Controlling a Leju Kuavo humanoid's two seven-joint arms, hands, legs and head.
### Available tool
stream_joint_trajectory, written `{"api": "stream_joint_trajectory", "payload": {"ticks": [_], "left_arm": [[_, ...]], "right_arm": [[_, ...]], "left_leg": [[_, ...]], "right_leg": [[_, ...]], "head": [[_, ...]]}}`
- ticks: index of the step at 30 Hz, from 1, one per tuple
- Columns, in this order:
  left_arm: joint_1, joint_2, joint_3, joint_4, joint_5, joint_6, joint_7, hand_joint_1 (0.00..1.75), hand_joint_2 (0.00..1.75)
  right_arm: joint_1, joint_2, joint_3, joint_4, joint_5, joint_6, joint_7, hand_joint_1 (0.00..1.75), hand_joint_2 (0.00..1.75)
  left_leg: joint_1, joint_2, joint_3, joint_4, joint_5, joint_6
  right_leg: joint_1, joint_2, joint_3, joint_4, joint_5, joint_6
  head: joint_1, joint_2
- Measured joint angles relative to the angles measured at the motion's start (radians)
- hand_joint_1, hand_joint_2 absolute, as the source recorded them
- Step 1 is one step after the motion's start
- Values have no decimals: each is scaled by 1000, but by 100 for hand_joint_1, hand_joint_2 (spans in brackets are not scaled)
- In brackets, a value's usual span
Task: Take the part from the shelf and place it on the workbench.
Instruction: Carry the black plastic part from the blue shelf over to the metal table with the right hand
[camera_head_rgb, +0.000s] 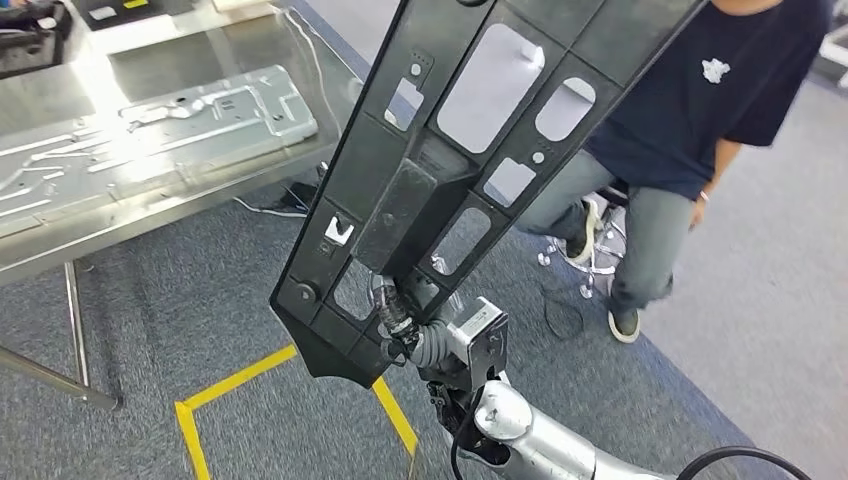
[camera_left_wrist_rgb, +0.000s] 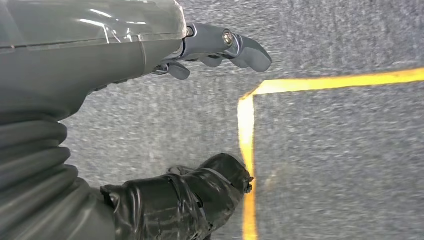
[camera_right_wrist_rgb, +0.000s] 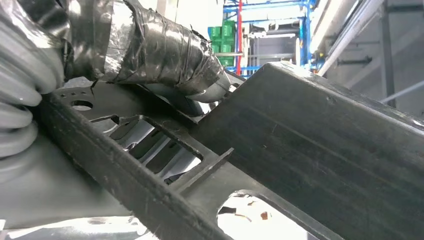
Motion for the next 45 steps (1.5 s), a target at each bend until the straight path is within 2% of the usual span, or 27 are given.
{"api": "stream_joint_trajectory", "payload": {"ticks": [1,3,5,7,9,10,11,13,15,18,20,23,24,25,26,27,28,30,31,35,37,39,40,41,42,44,45], "left_arm": [[-1,1,0,0,0,-1,2,0,175],[-7,1,0,0,-1,-2,8,0,175],[-15,2,-1,0,-5,-2,13,0,175],[-21,3,-4,0,-9,-4,19,0,175],[-23,3,-9,0,-9,-8,25,0,175],[-22,3,-11,0,-9,-9,28,0,175],[-20,3,-12,0,-9,-11,30,0,175],[-17,2,-13,0,-9,-12,32,0,175],[-17,2,-13,0,-9,-13,33,0,175],[-14,3,-13,0,-9,-13,33,0,175],[-11,5,-13,0,-9,-12,34,0,175],[-13,5,-14,0,-9,-12,35,0,175],[-14,5,-14,0,-9,-12,35,0,175],[-14,5,-14,0,-9,-12,35,0,175],[-13,5,-14,0,-9,-12,35,0,175],[-13,5,-14,0,-9,-12,34,0,175],[-12,5,-14,0,-9,-12,34,0,175],[-14,5,-14,0,-9,-12,33,0,175],[-15,5,-14,0,-9,-12,32,0,175],[-14,6,-15,0,-9,-11,29,0,175],[-15,6,-15,0,-10,-10,28,0,175],[-16,6,-15,0,-10,-9,27,0,175],[-15,6,-16,0,-9,-9,27,0,175],[-14,6,-16,0,-9,-9,26,0,175],[-13,6,-16,0,-9,-9,26,0,175],[-12,5,-16,0,-8,-8,25,0,175],[-13,5,-16,0,-8,-8,24,0,175]], "right_arm": [[-1,0,2,2,2,-2,1,175,175],[-7,0,6,4,5,-1,4,175,175],[-15,0,10,4,7,1,7,175,175],[-23,0,13,4,8,2,9,175,175],[-24,0,14,7,8,4,10,175,175],[-24,-1,14,8,8,5,11,175,175],[-24,-2,14,9,8,6,12,175,175],[-25,-2,14,10,8,6,15,175,175],[-26,-3,15,12,8,7,18,175,175],[-28,-3,15,13,7,7,20,175,175],[-30,-3,17,14,7,6,21,175,175],[-29,-3,23,15,0,6,21,175,175],[-28,-3,24,16,-4,6,20,175,175],[-26,-3,25,18,-8,6,19,175,175],[-25,-3,27,20,-11,6,18,175,175],[-25,-3,27,21,-13,6,17,175,175],[-25,-3,28,22,-14,7,16,175,175],[-25,-3,28,22,-14,8,14,175,175],[-25,-3,28,22,-15,9,13,175,175],[-26,-3,29,23,-17,14,10,175,175],[-26,-3,29,22,-17,14,10,175,175],[-25,-3,29,23,-18,14,9,175,175],[-23,-3,29,25,-19,15,9,175,175],[-21,-4,29,26,-20,15,9,175,175],[-19,-4,29,27,-20,16,9,175,175],[-19,-4,29,28,-21,17,9,175,175],[-19,-4,29,28,-21,18,9,175,175]], "left_leg": [[-4,5,1,-12,57,5],[-8,-12,8,-12,64,10],[-4,-33,18,-24,59,18],[1,-51,26,-33,56,25],[2,-70,28,-34,51,31],[3,-81,30,-34,48,32],[4,-93,34,-34,45,31],[6,-113,43,-32,38,25],[5,-129,47,-26,31,16],[6,-143,44,-30,29,-4],[8,-123,37,-15,18,-16],[12,-59,-32,133,-64,-32],[15,-50,-62,194,-89,-36],[17,-45,-80,231,-98,-39],[18,-43,-83,236,-89,-41],[19,-41,-64,199,-63,-40],[19,-40,-29,131,-27,-38],[15,-36,39,2,16,-28],[11,-35,56,-31,21,-23],[10,-39,72,-53,17,-1],[15,-39,85,-63,17,13],[14,-40,90,-63,11,21],[13,-41,93,-62,7,22],[12,-42,98,-61,3,23],[12,-44,104,-60,-3,22],[13,-48,116,-55,-17,16],[11,-50,119,-49,-25,11]], "right_leg": [[2,-5,7,3,-14,6],[1,-18,18,3,-35,21],[-4,-12,20,21,-59,31],[-7,13,-35,122,-105,37],[-8,24,-130,258,-141,41],[-9,26,-165,293,-135,42],[-11,27,-182,288,-106,43],[-13,36,-165,180,-11,43],[-14,60,-134,70,49,37],[-11,69,-124,38,58,16],[-13,62,-117,30,65,1],[-16,47,-112,22,71,-11],[-15,41,-113,22,70,-12],[-15,36,-113,23,70,-12],[-15,32,-112,23,68,-11],[-15,28,-111,23,67,-10],[-15,26,-109,23,65,-8],[-13,22,-106,23,60,-1],[-12,20,-106,22,58,4],[-11,19,-103,24,47,26],[-11,23,-138,98,12,31],[-10,27,-216,236,-39,33],[-11,28,-252,288,-48,34],[-11,28,-272,306,-37,35],[-11,28,-271,283,-7,34],[-12,29,-224,158,75,30],[-11,30,-198,96,100,28]], "head": [[1,0],[1,0],[2,0],[4,0],[5,0],[5,0],[5,0],[5,0],[5,0],[4,0],[3,0],[0,0],[0,0],[0,0],[0,0],[0,0],[0,0],[0,0],[0,0],[2,0],[3,0],[4,0],[4,0],[4,0],[4,0],[4,0],[4,0]]}}
